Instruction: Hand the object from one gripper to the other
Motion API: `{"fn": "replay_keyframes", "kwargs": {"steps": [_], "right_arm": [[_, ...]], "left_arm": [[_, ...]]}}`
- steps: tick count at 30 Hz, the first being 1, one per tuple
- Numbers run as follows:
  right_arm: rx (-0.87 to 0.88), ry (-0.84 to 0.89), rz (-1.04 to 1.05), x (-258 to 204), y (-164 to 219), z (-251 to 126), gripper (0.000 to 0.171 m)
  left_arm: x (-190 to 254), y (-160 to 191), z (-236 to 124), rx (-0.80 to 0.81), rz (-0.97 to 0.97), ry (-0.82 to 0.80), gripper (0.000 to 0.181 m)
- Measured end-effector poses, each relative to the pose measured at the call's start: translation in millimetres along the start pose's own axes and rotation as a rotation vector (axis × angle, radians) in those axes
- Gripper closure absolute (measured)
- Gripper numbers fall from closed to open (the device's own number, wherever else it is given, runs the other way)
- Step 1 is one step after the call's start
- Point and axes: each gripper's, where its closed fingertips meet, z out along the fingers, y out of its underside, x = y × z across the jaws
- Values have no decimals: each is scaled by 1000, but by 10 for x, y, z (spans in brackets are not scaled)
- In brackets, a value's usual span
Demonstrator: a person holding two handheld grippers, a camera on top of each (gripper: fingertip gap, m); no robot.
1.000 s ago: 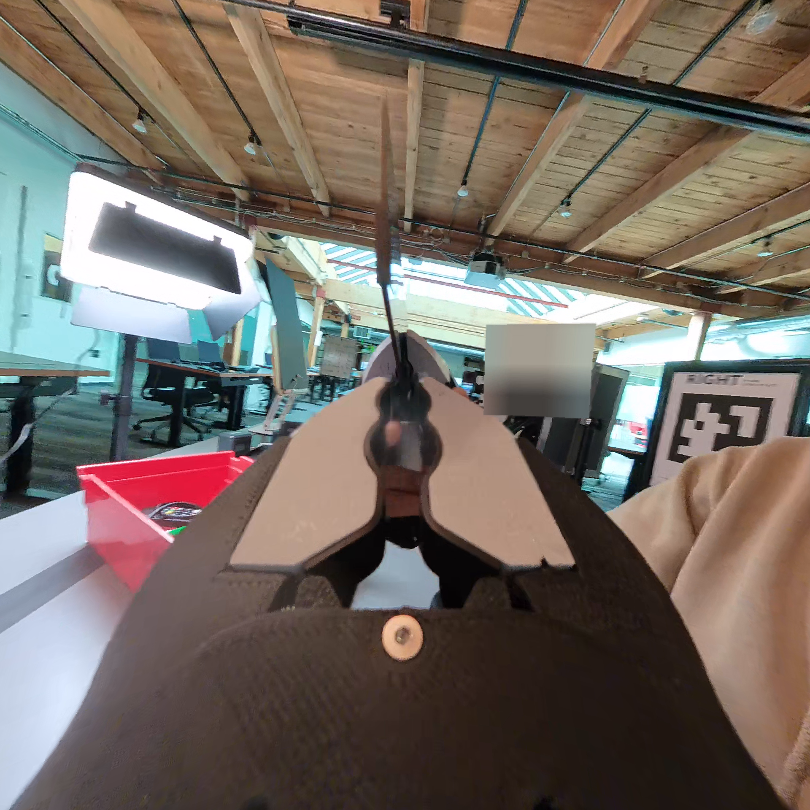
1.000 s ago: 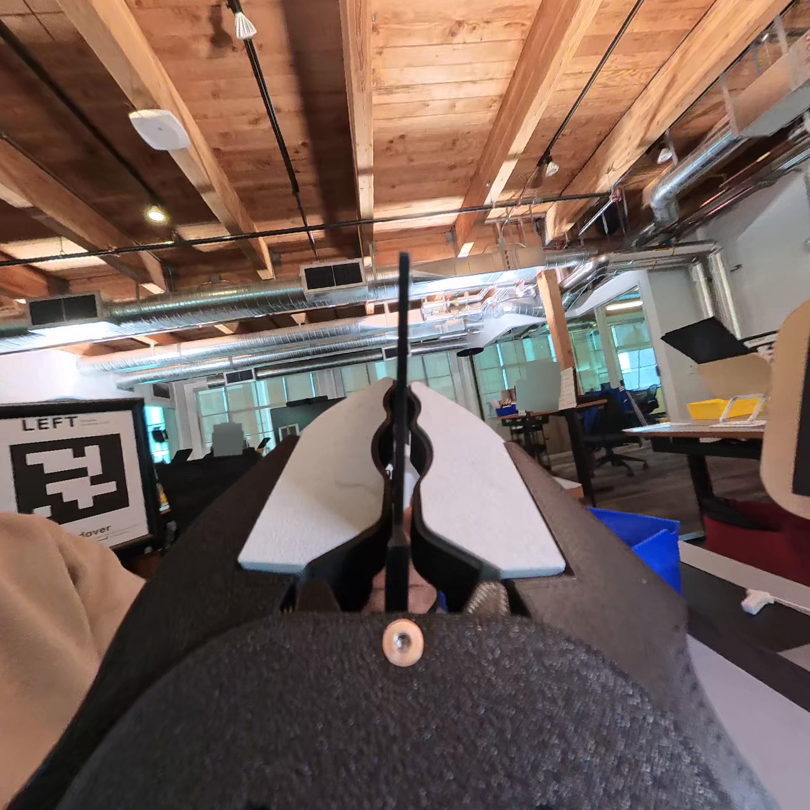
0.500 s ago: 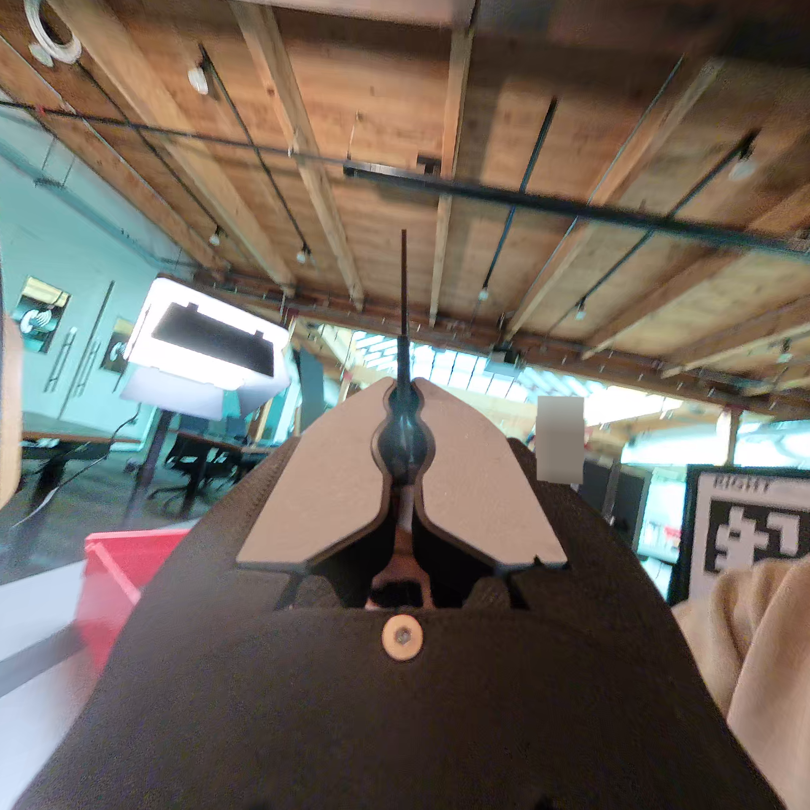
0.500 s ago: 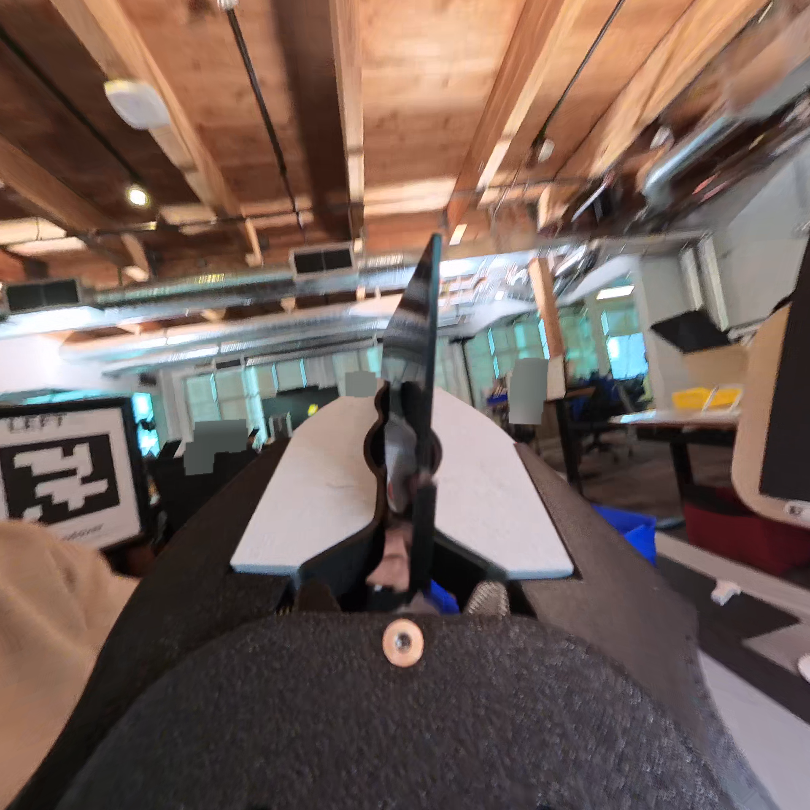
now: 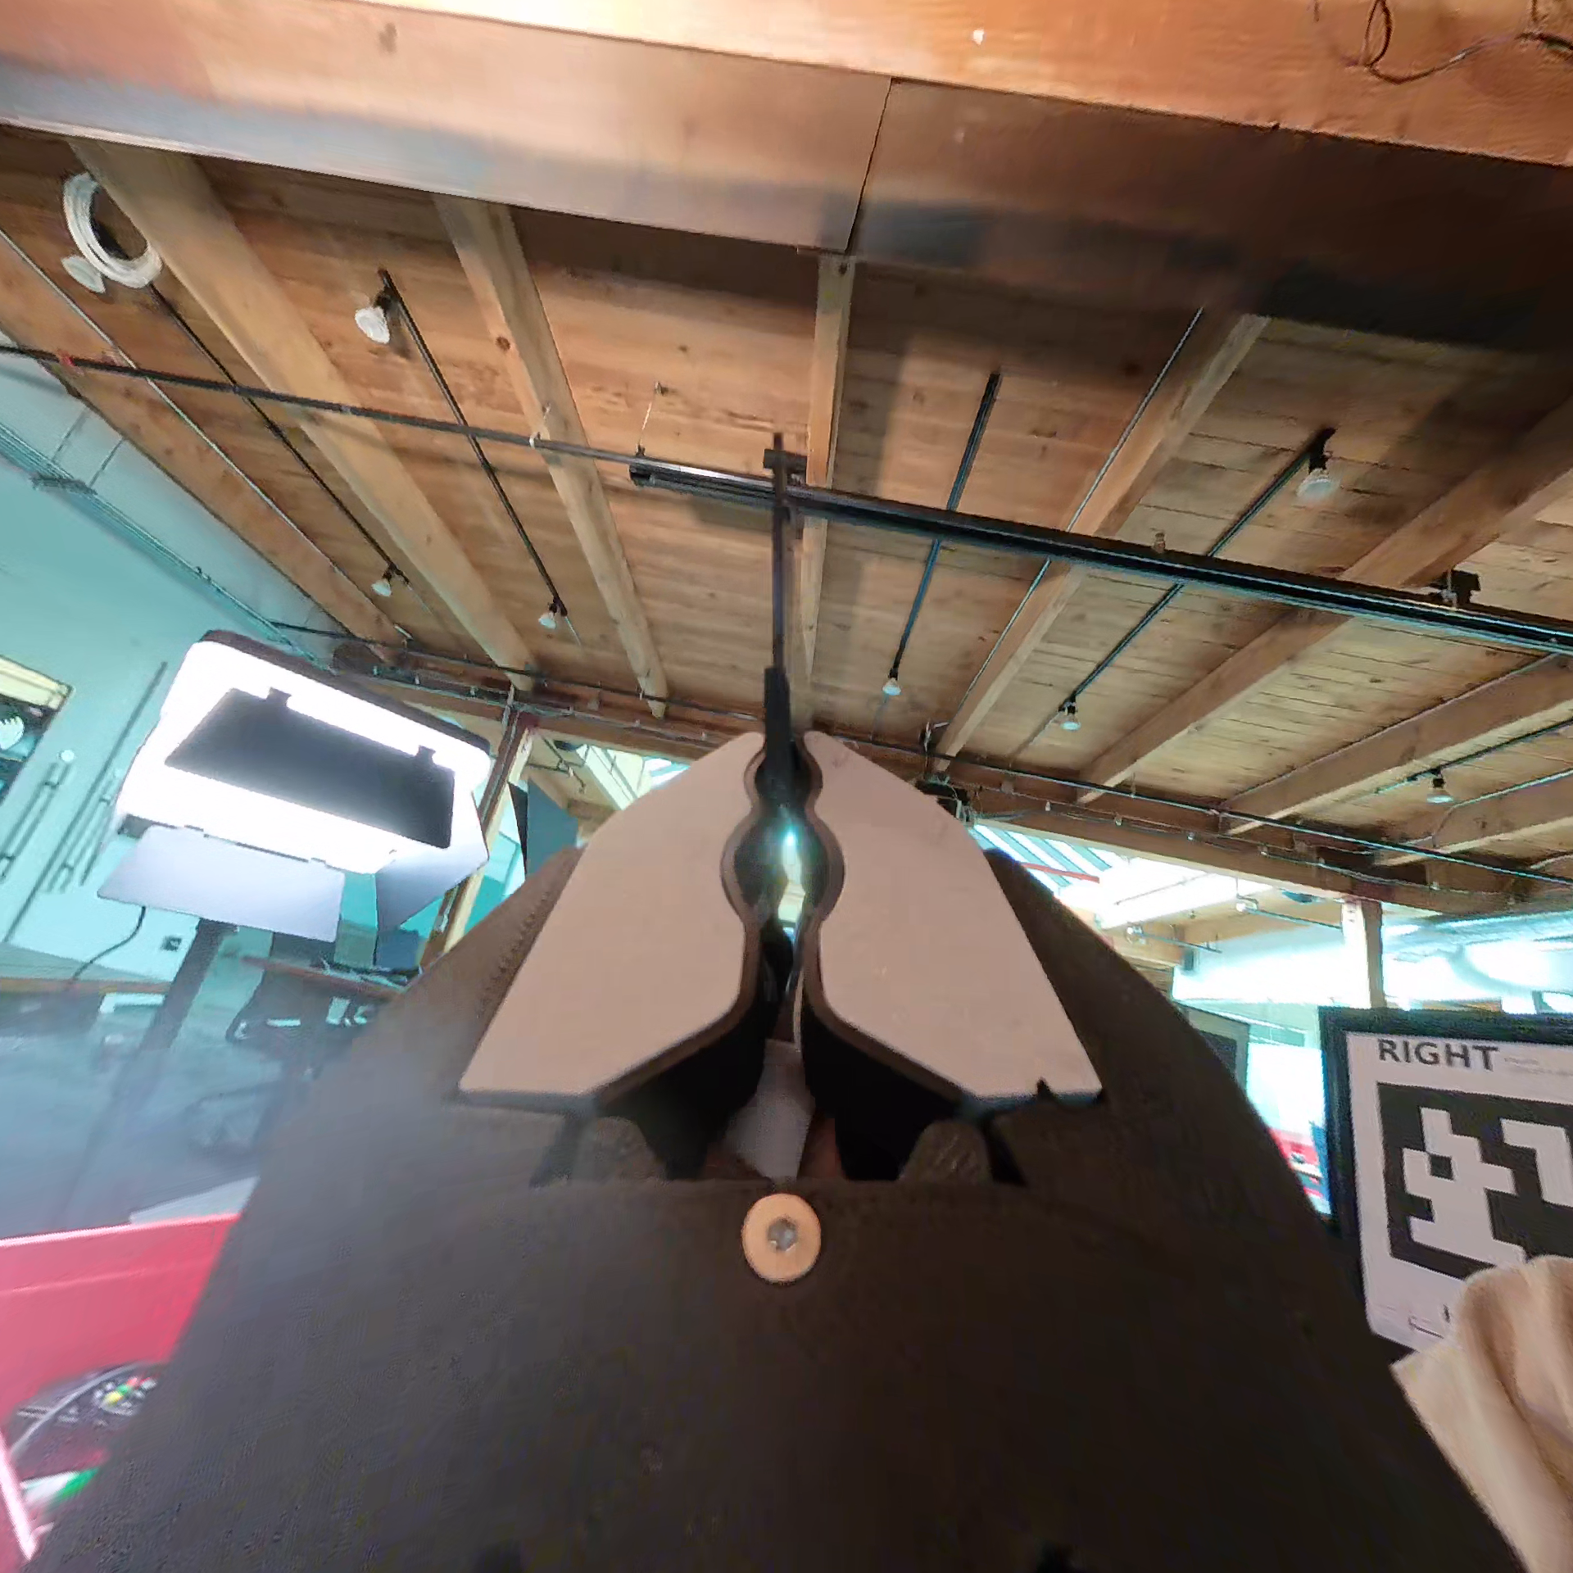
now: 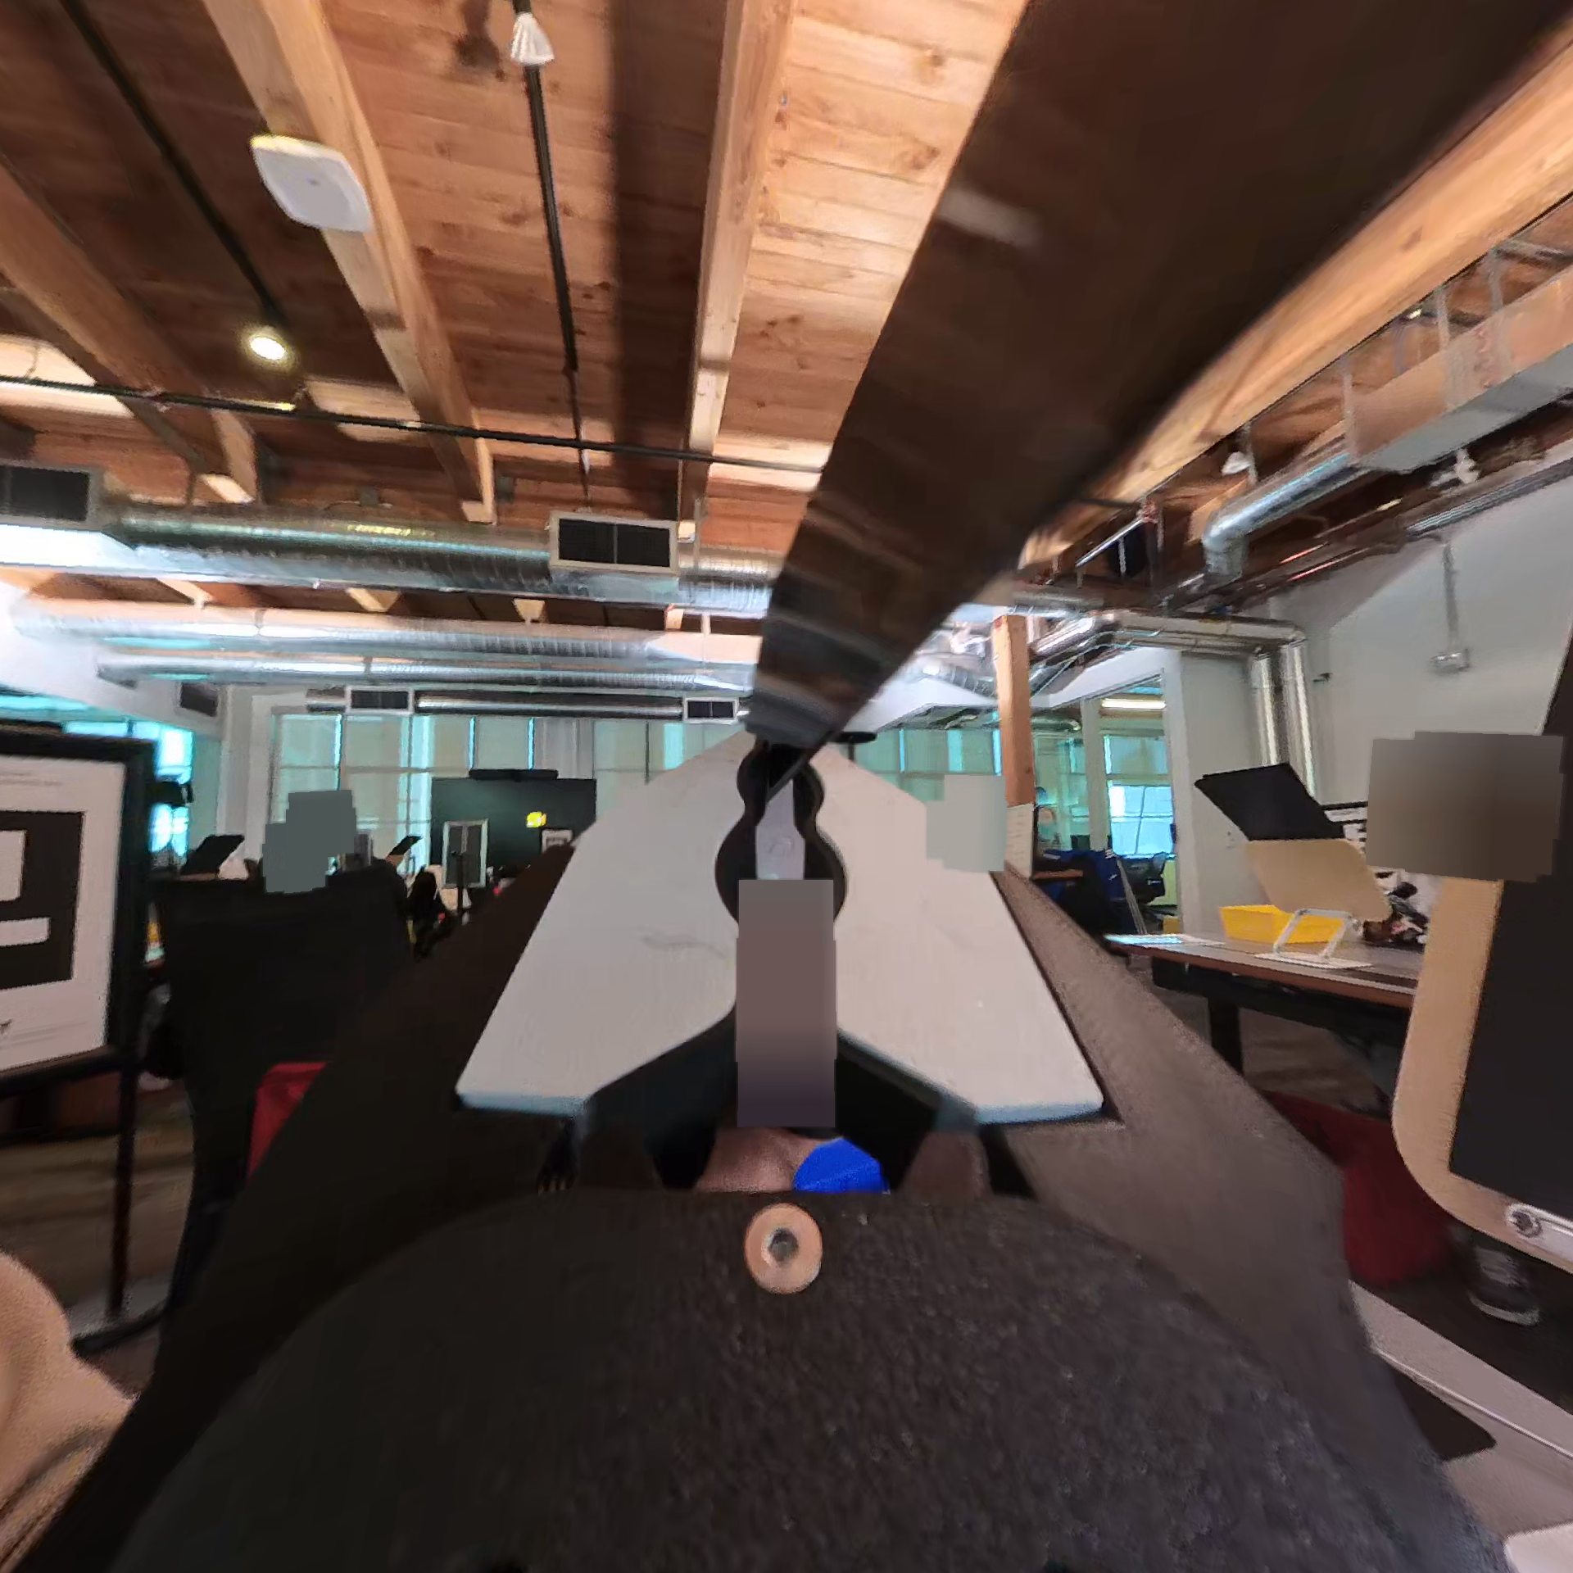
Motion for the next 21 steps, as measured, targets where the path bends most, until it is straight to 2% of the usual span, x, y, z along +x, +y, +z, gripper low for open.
{"fn": "replay_keyframes", "kwargs": {"steps": [4,7,13,18,21], "right_arm": [[-56,-33,-18,-65,-62,-41,170],[-18,-29,15,-73,-106,-46,169],[13,-24,-11,-136,-108,-18,169],[58,-76,73,-166,-124,-26,169],[23,-82,10,-203,-72,-7,169]], "left_arm": [[22,49,7,11,-15,5,173],[86,65,29,10,57,5,167],[105,54,46,-2,120,-10,169],[183,84,65,2,127,2,172],[176,93,75,8,132,-11,175]]}}
